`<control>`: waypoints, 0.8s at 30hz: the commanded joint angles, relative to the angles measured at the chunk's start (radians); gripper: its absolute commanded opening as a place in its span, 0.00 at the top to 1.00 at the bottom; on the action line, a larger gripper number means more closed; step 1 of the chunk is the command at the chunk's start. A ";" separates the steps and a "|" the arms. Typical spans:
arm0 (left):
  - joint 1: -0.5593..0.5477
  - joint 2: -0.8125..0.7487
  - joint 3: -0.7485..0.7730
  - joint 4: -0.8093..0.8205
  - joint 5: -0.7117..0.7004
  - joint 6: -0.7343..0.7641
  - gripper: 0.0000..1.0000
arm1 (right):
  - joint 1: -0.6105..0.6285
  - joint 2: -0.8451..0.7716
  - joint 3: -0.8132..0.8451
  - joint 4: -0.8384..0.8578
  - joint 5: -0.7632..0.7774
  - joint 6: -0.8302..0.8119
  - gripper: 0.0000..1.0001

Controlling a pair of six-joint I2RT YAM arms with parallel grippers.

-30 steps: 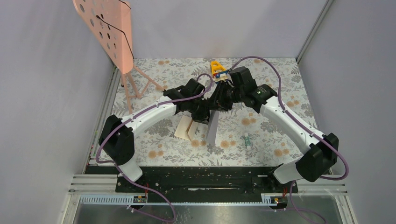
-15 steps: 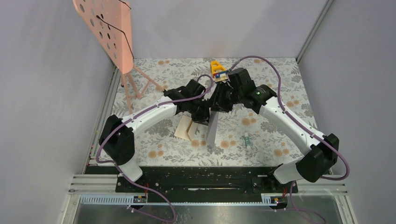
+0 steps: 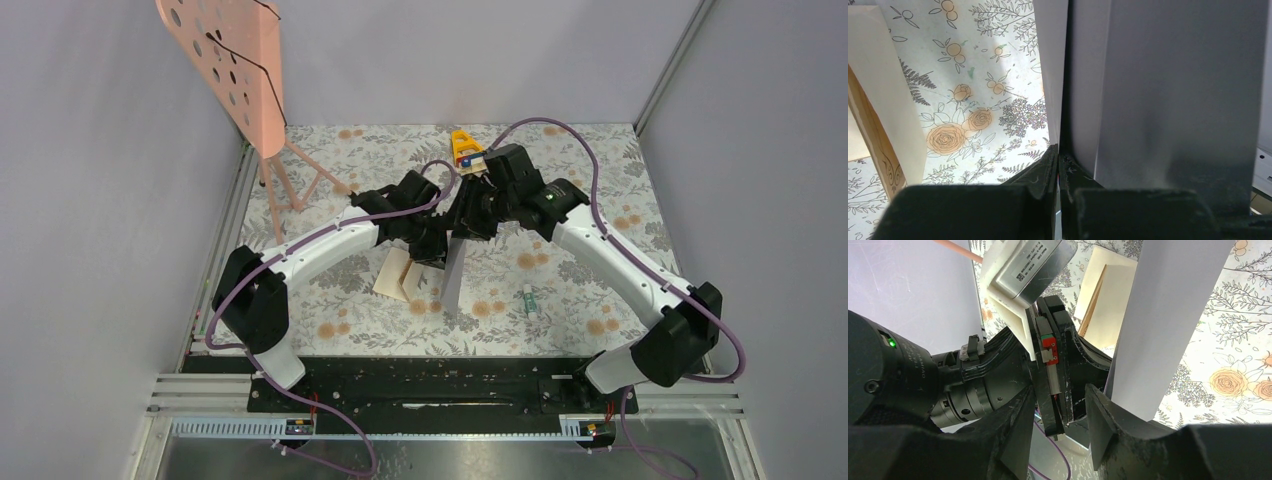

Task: Place the letter into the envelope and seal it
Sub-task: Adjust the envelope.

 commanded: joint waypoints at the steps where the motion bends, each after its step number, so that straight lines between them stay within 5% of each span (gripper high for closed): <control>1: 0.008 -0.092 0.082 0.053 0.035 0.004 1.00 | -0.020 0.075 -0.033 -0.209 0.214 -0.066 0.53; 14: 0.010 -0.089 0.079 0.031 -0.021 0.011 1.00 | -0.019 0.046 -0.046 -0.234 0.238 -0.052 0.53; 24: 0.009 -0.082 0.062 0.031 -0.020 0.029 1.00 | -0.020 -0.042 -0.120 -0.073 0.128 0.020 0.53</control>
